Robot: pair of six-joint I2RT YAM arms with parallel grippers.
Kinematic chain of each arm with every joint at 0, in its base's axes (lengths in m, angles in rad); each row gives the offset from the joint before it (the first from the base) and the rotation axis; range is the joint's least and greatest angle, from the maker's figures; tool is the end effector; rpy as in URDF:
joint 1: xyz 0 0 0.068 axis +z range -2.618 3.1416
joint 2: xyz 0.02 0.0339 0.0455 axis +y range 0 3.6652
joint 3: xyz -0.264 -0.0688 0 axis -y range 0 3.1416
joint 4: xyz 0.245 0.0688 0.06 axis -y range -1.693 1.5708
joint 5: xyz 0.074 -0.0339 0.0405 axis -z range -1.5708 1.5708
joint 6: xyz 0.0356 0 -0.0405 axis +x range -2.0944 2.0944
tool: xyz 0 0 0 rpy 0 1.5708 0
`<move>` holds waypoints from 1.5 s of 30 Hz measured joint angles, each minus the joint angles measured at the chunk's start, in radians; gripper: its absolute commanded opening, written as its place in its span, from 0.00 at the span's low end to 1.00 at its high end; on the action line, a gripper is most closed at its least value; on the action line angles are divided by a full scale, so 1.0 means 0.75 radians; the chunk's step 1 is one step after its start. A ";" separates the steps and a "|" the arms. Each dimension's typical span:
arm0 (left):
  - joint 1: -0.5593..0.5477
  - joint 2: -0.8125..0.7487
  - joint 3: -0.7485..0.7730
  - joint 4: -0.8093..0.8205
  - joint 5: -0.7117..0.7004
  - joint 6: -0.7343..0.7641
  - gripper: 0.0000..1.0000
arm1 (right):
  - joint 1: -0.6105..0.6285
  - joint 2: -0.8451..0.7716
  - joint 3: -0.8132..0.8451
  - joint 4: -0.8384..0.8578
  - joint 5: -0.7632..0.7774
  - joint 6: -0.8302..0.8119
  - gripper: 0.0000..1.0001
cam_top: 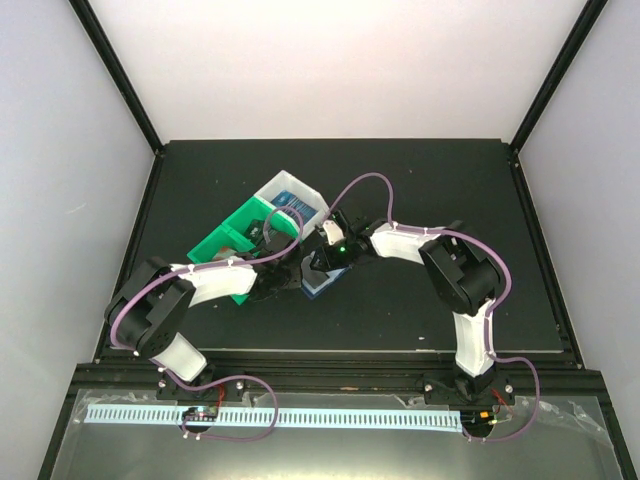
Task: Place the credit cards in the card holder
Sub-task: Insert the credit card into the card holder, then close the card holder at the center of the board.
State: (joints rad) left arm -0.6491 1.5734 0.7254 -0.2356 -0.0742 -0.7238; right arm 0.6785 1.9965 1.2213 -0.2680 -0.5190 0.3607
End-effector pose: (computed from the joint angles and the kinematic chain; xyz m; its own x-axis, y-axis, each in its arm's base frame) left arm 0.2239 -0.1666 0.1367 -0.9084 -0.1398 -0.3942 -0.0352 0.9647 -0.2609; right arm 0.2994 0.2641 0.1347 -0.8903 -0.3241 -0.3198 -0.4544 0.6772 0.5787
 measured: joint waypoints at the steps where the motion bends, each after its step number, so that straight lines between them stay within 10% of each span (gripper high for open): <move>1: 0.000 0.000 0.000 0.000 0.000 0.000 0.20 | 0.000 0.001 0.000 -0.001 -0.004 0.000 0.31; 25: -0.083 -0.300 -0.190 -0.004 0.004 -0.133 0.61 | 0.006 -0.171 -0.009 -0.131 0.656 -0.051 0.62; 38: -0.104 -0.248 -0.206 0.030 0.020 -0.195 0.65 | 0.010 -0.002 0.143 -0.255 0.758 -0.220 0.61; 45: -0.104 -0.247 -0.206 0.036 0.022 -0.196 0.66 | 0.032 0.020 0.171 -0.284 0.845 -0.234 0.45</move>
State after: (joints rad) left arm -0.7273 1.3884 0.5709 -0.2085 -0.0574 -0.8711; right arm 0.7025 2.0113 1.3499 -0.4808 0.1150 0.1852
